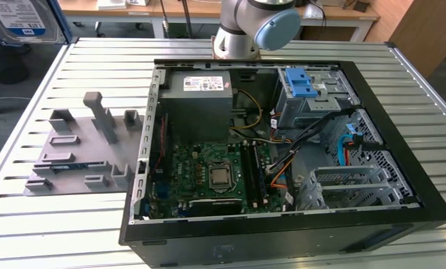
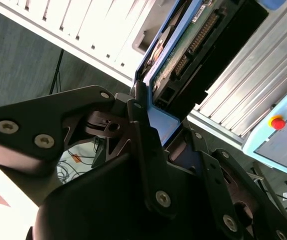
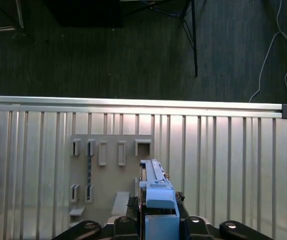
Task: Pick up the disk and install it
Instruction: 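Pick up the disk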
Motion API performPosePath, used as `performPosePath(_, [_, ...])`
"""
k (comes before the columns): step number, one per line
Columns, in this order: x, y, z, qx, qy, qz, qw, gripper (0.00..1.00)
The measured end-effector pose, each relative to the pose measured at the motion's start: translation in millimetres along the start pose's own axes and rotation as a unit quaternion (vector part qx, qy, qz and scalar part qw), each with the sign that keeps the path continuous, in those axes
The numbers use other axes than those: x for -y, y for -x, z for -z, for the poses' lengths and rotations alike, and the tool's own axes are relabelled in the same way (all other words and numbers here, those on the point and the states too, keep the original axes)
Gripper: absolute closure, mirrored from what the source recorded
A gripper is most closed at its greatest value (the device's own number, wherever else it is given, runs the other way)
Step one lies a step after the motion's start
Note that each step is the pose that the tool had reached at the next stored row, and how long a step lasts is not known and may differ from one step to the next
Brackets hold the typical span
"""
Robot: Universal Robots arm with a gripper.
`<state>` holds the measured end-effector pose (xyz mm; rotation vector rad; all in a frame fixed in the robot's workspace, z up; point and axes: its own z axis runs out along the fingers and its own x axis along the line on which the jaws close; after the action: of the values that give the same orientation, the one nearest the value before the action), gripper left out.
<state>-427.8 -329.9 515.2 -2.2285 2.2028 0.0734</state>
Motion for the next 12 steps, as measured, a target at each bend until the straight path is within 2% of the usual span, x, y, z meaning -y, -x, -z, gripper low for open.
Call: performPosePath(12, [10.2,-0.1,0.2,0.0000,-0.0001,0.000,1.0000,0.64])
